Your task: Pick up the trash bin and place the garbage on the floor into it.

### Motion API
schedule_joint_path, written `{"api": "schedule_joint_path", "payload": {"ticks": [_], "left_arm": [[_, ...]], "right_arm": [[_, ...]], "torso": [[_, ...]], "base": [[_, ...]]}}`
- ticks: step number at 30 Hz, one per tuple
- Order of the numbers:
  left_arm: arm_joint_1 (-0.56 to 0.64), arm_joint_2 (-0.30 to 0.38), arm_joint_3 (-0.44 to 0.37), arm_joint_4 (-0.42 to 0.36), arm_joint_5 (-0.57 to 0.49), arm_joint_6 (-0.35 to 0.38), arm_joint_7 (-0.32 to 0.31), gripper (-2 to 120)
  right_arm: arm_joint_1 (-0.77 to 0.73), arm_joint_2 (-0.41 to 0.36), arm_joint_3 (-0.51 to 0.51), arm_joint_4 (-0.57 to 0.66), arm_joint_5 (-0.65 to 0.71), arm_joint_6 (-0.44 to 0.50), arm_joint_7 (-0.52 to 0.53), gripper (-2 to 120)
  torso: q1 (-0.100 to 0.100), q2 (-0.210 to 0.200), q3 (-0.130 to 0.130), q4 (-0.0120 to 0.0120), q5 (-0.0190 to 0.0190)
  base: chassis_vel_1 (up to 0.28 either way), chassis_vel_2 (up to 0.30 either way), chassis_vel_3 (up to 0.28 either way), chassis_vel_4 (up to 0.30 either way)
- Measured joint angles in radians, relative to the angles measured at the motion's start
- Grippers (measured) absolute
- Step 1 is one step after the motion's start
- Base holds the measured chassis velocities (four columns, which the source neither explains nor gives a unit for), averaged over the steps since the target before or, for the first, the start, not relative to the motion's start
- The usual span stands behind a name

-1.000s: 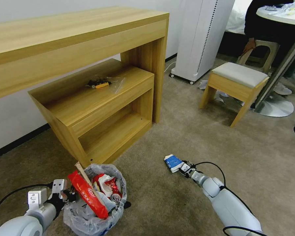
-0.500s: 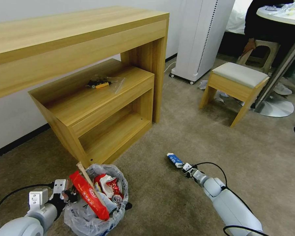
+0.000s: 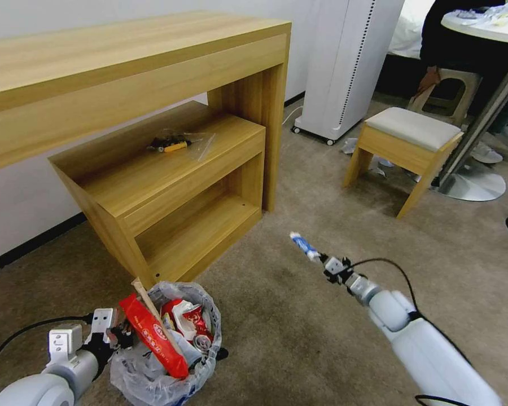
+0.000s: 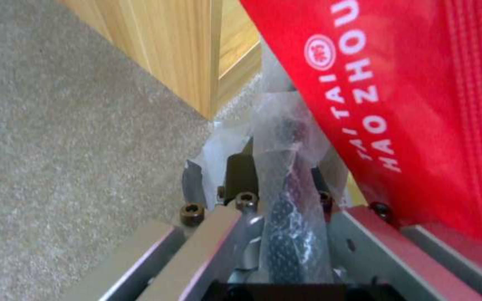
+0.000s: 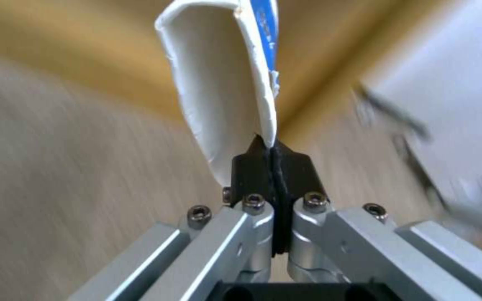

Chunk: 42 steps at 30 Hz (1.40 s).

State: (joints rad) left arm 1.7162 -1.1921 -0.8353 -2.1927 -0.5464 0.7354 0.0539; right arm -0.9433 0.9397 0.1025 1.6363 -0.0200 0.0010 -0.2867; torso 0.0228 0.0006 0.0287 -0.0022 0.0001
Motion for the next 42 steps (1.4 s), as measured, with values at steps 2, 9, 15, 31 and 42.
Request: {"api": "schedule_joint_path", "payload": {"ticks": [2, 9, 15, 31, 42], "left_arm": [[-0.001, -0.001, 0.0, 0.004, -0.003, 0.0, -0.006, 0], [-0.005, -0.001, -0.001, 0.007, -0.009, 0.0, -0.017, 0], [-0.008, -0.003, -0.003, 0.006, -0.013, 0.0, -0.023, 0], [-0.021, -0.01, 0.006, 0.005, -0.016, 0.0, -0.028, 0], [-0.022, -0.007, 0.005, 0.003, -0.016, 0.0, -0.028, 0]], "right_arm": [[0.043, -0.032, -0.071, 0.118, 0.065, -0.038, -0.035, 0], [0.229, -0.053, -0.335, 0.301, 0.123, -0.105, -0.133, 0], [0.342, -0.037, -0.596, 0.379, 0.138, -0.161, -0.132, 0], [0.325, -0.044, -0.664, 0.319, 0.175, -0.259, -0.065, 14], [0.328, -0.009, -0.664, 0.263, 0.185, -0.227, -0.025, 52]], "torso": [[0.0, 0.0, 0.0, 0.0004, -0.0002], [0.0, 0.0, 0.0, 0.0004, -0.0001], [0.0, 0.0, 0.0, 0.0004, -0.0001], [0.0, 0.0, 0.0, 0.0001, 0.0001], [0.0, 0.0, 0.0, 0.0002, 0.0002]], "base": [[0.0, 0.0, 0.0, 0.0], [0.0, 0.0, 0.0, 0.0], [0.0, 0.0, 0.0, 0.0], [0.0, 0.0, 0.0, 0.0], [0.0, 0.0, 0.0, 0.0]]}}
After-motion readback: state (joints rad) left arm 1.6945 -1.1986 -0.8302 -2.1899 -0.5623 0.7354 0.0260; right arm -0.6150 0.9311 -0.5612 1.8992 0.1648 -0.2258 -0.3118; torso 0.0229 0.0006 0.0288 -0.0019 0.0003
